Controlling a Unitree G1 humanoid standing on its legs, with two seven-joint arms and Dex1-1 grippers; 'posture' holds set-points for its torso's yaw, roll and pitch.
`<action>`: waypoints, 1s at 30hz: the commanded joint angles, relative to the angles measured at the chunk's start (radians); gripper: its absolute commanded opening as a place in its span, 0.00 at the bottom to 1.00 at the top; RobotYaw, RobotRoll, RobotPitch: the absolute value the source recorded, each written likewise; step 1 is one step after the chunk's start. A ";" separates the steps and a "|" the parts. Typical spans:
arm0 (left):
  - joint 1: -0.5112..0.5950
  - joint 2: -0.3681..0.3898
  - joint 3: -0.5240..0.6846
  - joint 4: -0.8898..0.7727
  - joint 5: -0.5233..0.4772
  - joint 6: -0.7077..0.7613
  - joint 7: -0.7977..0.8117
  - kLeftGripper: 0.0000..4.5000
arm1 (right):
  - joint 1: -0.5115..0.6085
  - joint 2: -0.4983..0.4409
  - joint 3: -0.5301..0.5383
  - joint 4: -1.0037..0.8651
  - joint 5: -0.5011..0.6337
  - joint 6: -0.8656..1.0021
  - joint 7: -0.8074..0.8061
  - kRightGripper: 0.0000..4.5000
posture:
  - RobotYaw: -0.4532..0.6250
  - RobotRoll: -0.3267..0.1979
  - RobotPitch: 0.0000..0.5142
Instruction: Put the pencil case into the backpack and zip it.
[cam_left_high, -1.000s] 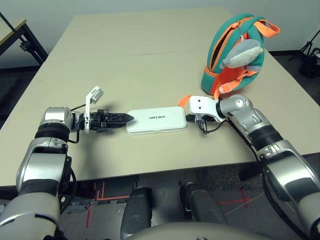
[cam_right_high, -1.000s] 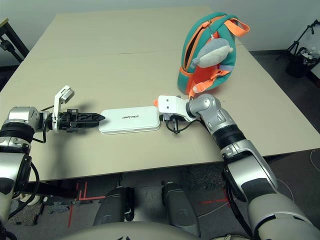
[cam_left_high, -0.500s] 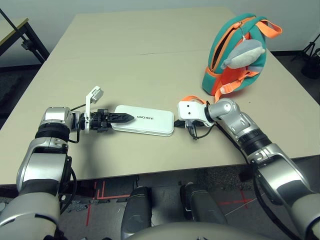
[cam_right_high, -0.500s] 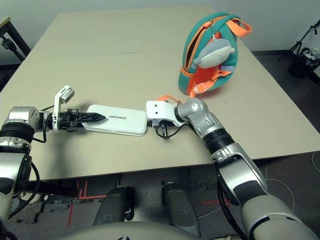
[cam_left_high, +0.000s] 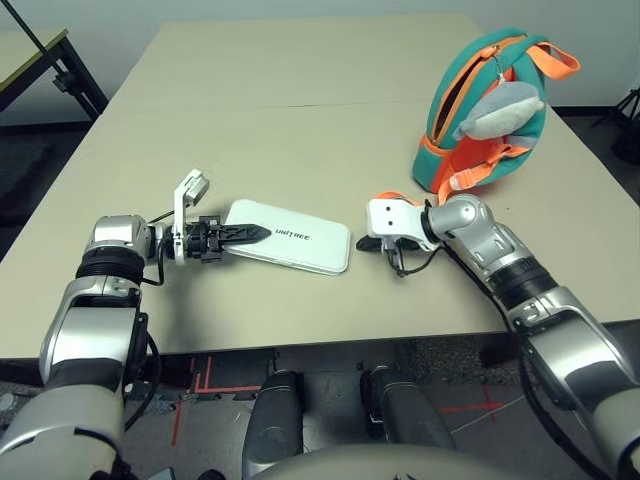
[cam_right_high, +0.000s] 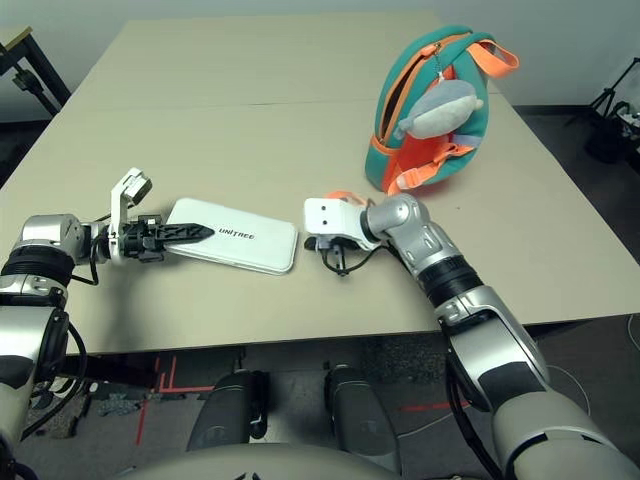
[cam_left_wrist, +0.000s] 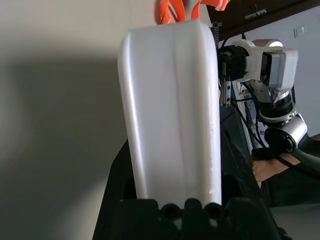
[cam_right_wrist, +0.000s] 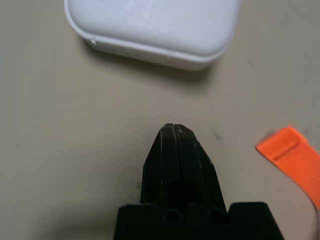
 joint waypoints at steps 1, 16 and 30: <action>0.018 0.010 -0.020 0.004 0.050 -0.022 0.072 0.33 | 0.038 -0.042 -0.047 -0.015 0.037 0.038 -0.012 0.00 | 0.33 0.62 0.20; 0.049 -0.014 0.041 -0.020 0.031 -0.031 0.105 0.31 | 0.195 -0.184 -0.405 -0.001 0.267 0.243 -0.194 0.62 | 0.33 0.62 0.19; 0.088 -0.059 0.320 -0.447 -0.210 0.064 0.289 0.30 | 0.160 -0.220 -0.647 0.004 0.463 0.378 -0.342 1.00 | 0.34 0.62 0.19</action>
